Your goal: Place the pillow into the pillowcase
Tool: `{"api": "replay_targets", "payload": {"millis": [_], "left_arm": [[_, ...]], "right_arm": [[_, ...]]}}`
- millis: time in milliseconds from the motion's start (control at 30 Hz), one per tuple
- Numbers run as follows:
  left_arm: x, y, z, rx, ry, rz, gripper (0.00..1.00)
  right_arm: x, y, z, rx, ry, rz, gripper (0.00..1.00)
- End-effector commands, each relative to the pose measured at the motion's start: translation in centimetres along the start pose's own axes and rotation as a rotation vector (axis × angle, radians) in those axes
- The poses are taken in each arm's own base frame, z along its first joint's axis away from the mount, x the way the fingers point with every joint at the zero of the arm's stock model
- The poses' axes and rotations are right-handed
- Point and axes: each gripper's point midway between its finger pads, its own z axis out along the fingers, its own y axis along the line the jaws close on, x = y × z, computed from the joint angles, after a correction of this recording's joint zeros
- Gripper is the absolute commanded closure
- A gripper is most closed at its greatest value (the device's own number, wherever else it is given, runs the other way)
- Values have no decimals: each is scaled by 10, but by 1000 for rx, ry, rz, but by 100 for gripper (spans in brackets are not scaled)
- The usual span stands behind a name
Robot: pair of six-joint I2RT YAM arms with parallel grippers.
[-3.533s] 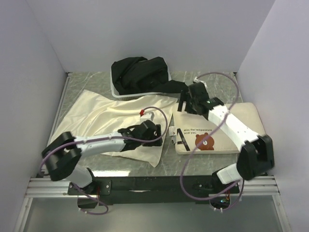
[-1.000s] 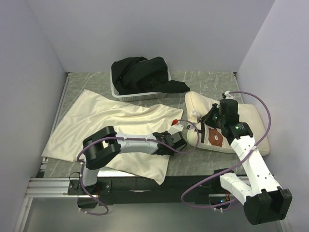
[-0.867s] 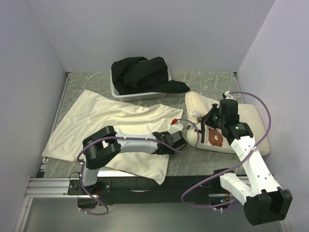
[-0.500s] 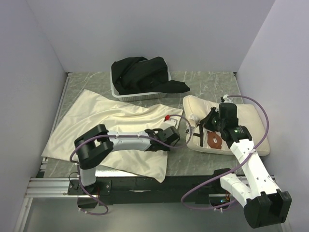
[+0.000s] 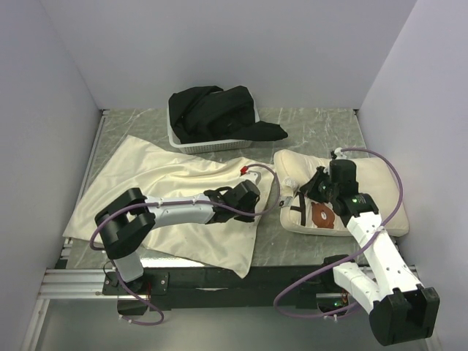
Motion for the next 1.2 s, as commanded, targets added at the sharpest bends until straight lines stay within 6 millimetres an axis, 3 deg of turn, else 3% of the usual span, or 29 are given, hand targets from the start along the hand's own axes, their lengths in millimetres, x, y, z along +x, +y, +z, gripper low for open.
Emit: {"api": "replay_targets", "payload": {"millis": [0,133,333,600,833,967,1033,1100,1133,1167], "left_arm": [[-8,-23,-4,110,-28,0,66],[-4,-24,-1,75,-28,31,54],[1,-24,14,8,-17,70,57],[-4,-17,16,-40,-45,59,67],[-7,-11,14,-49,-54,44,92],[-9,-6,11,-48,-56,22,99],[-16,-2,9,-30,-58,-23,99],[-16,5,7,6,-45,-78,99],[-30,7,3,60,-60,-126,99],[-29,15,3,67,-52,-144,99]], "right_arm": [[-12,-6,1,20,-63,-1,100],[-12,-4,2,14,-62,0,100],[-14,-8,1,30,-69,0,100],[-14,-8,2,33,-68,-4,100],[-13,-8,2,32,-66,-2,100],[-10,-6,1,15,-56,0,100],[-3,1,-2,-33,-37,4,100],[12,20,-8,-146,15,14,100],[20,22,-10,-176,22,13,100],[32,30,-13,-207,51,8,100]]}}
